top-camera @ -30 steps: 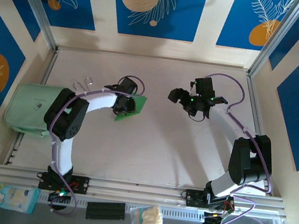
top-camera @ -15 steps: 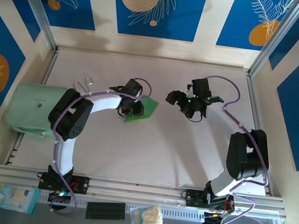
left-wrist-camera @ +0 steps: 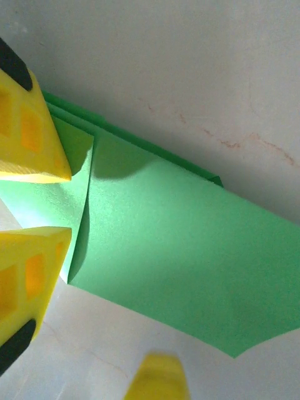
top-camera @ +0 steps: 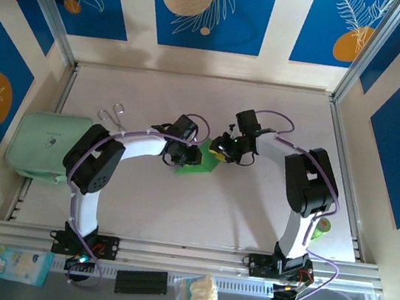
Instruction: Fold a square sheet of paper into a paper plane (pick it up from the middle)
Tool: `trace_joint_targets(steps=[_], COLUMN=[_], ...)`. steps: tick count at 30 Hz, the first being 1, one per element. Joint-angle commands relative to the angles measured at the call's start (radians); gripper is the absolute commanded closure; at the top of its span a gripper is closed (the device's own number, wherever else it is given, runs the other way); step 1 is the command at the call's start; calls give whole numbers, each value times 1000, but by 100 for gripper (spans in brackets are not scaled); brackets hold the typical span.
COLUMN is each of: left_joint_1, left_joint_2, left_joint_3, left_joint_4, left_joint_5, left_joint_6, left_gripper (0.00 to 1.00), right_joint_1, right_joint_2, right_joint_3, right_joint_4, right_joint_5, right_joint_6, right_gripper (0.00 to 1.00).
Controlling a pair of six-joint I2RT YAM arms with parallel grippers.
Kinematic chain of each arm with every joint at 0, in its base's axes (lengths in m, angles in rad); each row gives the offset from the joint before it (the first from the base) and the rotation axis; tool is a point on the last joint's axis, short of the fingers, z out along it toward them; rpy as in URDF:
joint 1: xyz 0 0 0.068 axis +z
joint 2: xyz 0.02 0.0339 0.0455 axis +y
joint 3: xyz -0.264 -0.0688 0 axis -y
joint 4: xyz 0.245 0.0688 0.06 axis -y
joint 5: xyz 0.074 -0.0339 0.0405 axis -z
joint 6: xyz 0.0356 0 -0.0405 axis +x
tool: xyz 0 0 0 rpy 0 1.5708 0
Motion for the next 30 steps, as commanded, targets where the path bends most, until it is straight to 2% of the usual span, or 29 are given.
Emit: trace_joint_targets(steps=[1, 6, 14, 21, 26, 30], left_joint_1=[7, 12, 14, 17, 16, 17], left_joint_2=[-61, -91, -54, -37, -23, -28], left_joint_3=[-28, -63, -77, -71, -92, -103], left_joint_4=[9, -23, -69, -109, -84, -73], left_joint_5=[-3, -55, -109, -141, -93, -64], left_joint_6=[-37, -40, -68, -154, -235, -297], left_gripper=[76, 81, 87, 90, 90, 90], right_joint_1=[5, 5, 8, -4, -9, -7], right_joint_2=[33, 87, 117, -46, -154, -184], right_joint_3=[53, 87, 104, -5, -137, -214], right_joint_4=[-34, -67, -70, 61, 108, 119], right_joint_5=[-37, -27, -41, -34, -9, -19], right_joint_6=[-12, -38, -48, -3, 139, 259], right_gripper=[63, 63, 64, 66, 61, 55])
